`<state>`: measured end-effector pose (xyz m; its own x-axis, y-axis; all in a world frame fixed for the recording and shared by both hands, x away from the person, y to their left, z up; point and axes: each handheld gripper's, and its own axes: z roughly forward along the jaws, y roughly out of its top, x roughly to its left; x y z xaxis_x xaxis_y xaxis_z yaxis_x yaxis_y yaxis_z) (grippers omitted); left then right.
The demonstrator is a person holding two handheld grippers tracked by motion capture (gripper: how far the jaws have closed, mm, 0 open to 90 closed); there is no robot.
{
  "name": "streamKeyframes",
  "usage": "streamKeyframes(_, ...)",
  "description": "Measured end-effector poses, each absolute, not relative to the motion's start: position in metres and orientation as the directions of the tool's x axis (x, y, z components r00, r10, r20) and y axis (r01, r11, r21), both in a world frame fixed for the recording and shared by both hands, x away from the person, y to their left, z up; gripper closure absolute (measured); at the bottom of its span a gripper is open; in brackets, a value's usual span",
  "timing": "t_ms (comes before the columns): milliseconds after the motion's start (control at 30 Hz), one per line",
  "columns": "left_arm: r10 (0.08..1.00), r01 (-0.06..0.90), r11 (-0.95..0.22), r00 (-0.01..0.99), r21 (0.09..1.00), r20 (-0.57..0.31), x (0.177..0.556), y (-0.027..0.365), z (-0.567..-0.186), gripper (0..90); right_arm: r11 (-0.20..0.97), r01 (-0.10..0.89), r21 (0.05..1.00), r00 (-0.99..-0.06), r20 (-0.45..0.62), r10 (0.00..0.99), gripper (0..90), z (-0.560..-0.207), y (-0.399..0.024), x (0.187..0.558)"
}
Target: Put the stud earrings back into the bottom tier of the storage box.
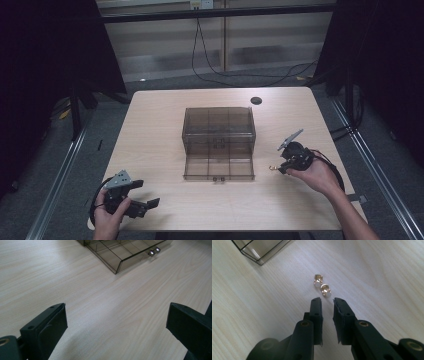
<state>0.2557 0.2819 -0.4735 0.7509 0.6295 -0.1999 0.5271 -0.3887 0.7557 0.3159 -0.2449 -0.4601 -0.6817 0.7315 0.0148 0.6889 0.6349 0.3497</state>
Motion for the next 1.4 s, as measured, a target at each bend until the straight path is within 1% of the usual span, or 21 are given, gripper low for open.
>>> streamKeyframes(100,0.628,0.527,-0.391,0.752,0.755,-0.199,0.256,0.282,-0.473,3.2,0.652,0.692,0.309,-0.691,0.024,0.722,77.5,-0.461,-0.241,0.325)
streamKeyframes(200,0.629,0.526,-0.39,0.751,0.755,-0.198,0.256,0.282,-0.473,3.2,0.665,0.683,0.301,-0.703,0.024,0.711,77.4,-0.461,-0.239,0.327)
streamKeyframes(233,0.631,0.528,-0.39,0.75,0.755,-0.199,0.256,0.282,-0.474,3.2,0.674,0.682,0.283,-0.707,0.021,0.707,77.4,-0.459,-0.236,0.33)
streamKeyframes(300,0.632,0.527,-0.391,0.75,0.754,-0.196,0.256,0.282,-0.474,3.2,0.676,0.683,0.276,-0.707,0.019,0.707,77.5,-0.46,-0.235,0.331)
streamKeyframes(467,0.63,0.528,-0.39,0.751,0.755,-0.199,0.256,0.282,-0.474,3.2,0.694,0.684,0.227,-0.716,0.025,0.698,77.5,-0.464,-0.231,0.338)
streamKeyframes(533,0.629,0.528,-0.391,0.752,0.754,-0.2,0.256,0.282,-0.474,3.2,0.687,0.697,0.208,-0.707,0.032,0.707,77.7,-0.465,-0.229,0.339)
streamKeyframes(700,0.628,0.528,-0.394,0.752,0.752,-0.199,0.256,0.282,-0.474,3.2,0.711,0.678,0.188,-0.728,0.034,0.685,79.3,-0.466,-0.228,0.344)
streamKeyframes(800,0.629,0.529,-0.392,0.751,0.753,-0.201,0.256,0.282,-0.474,3.2,0.702,0.689,0.178,-0.719,0.045,0.694,80.4,-0.467,-0.226,0.347)
streamKeyframes(867,0.627,0.527,-0.397,0.754,0.752,-0.197,0.256,0.282,-0.474,3.2,0.717,0.678,0.161,-0.731,0.046,0.681,82.9,-0.468,-0.225,0.349)
streamKeyframes(1000,0.629,0.527,-0.396,0.752,0.752,-0.197,0.256,0.282,-0.474,3.2,0.721,0.676,0.149,-0.733,0.047,0.678,84.8,-0.468,-0.223,0.353)
streamKeyframes(1167,0.629,0.528,-0.394,0.752,0.752,-0.199,0.256,0.282,-0.474,3.2,0.729,0.675,0.116,-0.737,0.048,0.674,85.7,-0.467,-0.221,0.355)
streamKeyframes(1400,0.628,0.527,-0.397,0.753,0.751,-0.197,0.256,0.282,-0.474,3.2,0.728,0.674,0.126,-0.738,0.055,0.673,85.9,-0.463,-0.223,0.355)
